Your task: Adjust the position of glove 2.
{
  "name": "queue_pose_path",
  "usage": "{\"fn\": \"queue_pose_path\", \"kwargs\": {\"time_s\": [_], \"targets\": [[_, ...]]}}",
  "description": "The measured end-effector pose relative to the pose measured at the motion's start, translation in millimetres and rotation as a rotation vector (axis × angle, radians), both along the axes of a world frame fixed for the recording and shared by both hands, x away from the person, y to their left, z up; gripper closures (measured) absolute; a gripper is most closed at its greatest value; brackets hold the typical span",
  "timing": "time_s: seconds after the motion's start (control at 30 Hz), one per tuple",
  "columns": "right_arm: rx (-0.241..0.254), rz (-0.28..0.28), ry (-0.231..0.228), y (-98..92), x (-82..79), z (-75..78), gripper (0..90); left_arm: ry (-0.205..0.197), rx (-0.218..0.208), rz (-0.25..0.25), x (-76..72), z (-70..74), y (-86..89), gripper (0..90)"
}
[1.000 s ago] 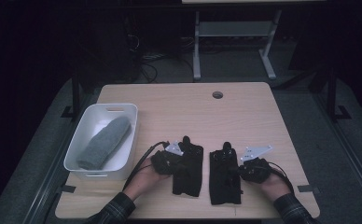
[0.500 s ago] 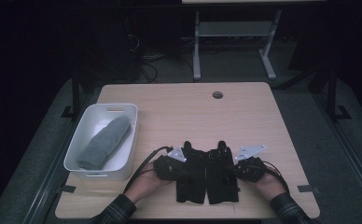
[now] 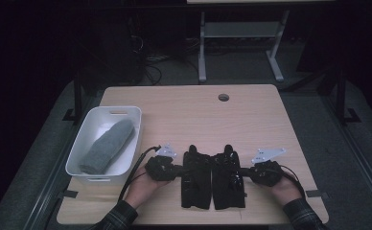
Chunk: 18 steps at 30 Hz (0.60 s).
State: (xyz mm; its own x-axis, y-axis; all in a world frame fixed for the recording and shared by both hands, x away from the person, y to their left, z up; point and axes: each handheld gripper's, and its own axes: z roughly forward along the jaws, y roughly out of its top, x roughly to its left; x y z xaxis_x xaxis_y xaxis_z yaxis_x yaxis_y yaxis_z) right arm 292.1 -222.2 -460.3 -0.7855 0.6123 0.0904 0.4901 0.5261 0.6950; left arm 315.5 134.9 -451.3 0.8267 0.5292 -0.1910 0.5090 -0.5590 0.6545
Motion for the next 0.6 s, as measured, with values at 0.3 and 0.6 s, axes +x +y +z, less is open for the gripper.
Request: {"fn": "queue_pose_path", "kwargs": {"time_s": [0.3, 0.6], "targets": [[-0.008, -0.003, -0.009, 0.6, 1.0, -1.7, 90.0, -0.001, 0.012, 0.028, 3.7, -11.4, -8.2, 65.1], [-0.020, 0.006, 0.007, 0.6, 3.3, -6.0, 90.0, 0.026, 0.000, 0.022, 3.8, -11.1, -9.7, 85.9]]}}
